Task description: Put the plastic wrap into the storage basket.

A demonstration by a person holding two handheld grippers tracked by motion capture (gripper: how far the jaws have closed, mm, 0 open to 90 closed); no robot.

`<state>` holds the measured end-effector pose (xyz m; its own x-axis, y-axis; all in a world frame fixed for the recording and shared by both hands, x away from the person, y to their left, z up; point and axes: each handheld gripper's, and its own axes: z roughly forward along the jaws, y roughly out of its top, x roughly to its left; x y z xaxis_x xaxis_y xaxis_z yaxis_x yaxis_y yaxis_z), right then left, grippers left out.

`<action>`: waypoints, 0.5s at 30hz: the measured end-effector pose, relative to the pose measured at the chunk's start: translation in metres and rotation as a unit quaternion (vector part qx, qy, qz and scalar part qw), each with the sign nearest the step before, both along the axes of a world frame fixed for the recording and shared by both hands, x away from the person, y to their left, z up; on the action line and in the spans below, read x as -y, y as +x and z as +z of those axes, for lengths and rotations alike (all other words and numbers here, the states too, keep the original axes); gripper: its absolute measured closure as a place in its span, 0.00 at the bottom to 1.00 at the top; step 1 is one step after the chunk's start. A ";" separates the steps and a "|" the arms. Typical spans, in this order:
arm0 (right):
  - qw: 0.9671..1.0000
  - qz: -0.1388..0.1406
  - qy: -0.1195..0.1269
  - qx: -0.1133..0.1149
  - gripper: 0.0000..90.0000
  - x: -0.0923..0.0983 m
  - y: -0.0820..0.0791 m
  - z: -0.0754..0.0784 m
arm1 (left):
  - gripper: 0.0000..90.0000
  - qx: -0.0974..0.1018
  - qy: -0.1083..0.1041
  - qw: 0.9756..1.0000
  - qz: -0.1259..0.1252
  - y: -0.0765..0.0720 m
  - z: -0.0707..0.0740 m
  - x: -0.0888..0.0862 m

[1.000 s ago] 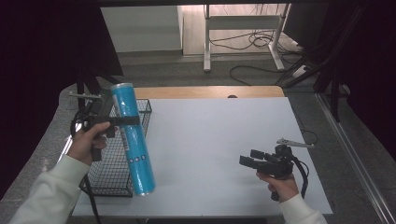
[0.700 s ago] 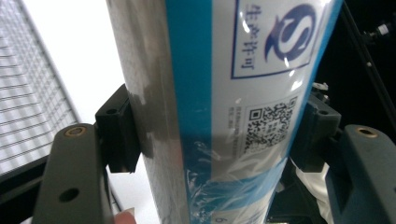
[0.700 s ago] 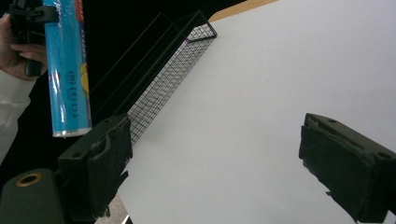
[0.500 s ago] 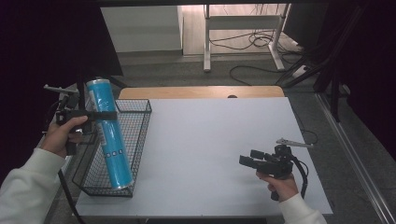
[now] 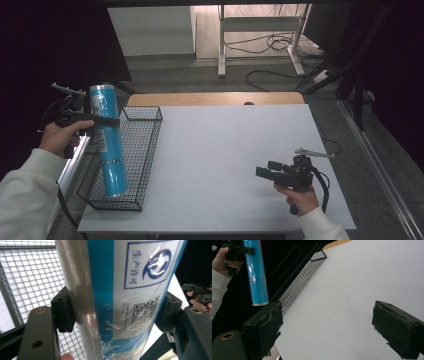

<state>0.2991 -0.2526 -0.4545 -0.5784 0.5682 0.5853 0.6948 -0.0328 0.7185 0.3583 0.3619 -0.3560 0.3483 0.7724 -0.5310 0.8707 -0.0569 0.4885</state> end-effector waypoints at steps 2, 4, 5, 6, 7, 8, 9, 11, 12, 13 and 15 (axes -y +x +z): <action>1.000 -0.001 0.000 0.000 0.11 0.000 0.000 0.000 | 0.36 -0.004 0.030 1.000 -0.001 0.002 0.001 0.004; 1.000 -0.001 0.002 -0.002 0.11 0.001 0.000 0.000 | 0.36 -0.009 0.057 0.998 0.000 0.004 0.001 0.009; 1.000 -0.001 0.002 -0.002 0.11 0.001 0.000 0.000 | 0.36 -0.012 0.069 0.998 -0.003 0.005 0.000 0.010; 1.000 -0.001 0.002 -0.003 0.11 0.001 0.000 0.000 | 0.36 -0.017 0.077 0.997 0.001 0.007 -0.001 0.013; 1.000 -0.002 0.002 -0.003 0.11 0.001 0.000 0.000 | 0.36 -0.022 0.088 0.996 -0.002 0.009 -0.001 0.015; 1.000 -0.002 0.003 -0.003 0.11 0.001 0.000 0.000 | 0.36 -0.026 0.097 0.995 -0.002 0.011 -0.002 0.017; 1.000 -0.002 0.003 -0.003 0.11 0.001 0.000 0.000 | 0.36 -0.030 0.106 0.994 -0.001 0.012 -0.003 0.020; 1.000 -0.002 0.003 -0.003 0.11 0.001 0.000 0.000 | 0.36 -0.034 0.123 0.992 -0.002 0.017 -0.006 0.024; 1.000 -0.002 0.003 -0.004 0.11 0.001 0.000 0.000 | 0.36 -0.038 0.128 0.991 -0.001 0.019 -0.007 0.027; 1.000 -0.001 0.004 -0.004 0.11 0.001 0.000 0.000 | 0.36 -0.043 0.134 0.990 -0.002 0.021 -0.008 0.029; 1.000 -0.002 0.004 -0.005 0.11 0.001 0.000 0.000 | 0.36 -0.050 0.146 0.988 -0.006 0.024 -0.010 0.035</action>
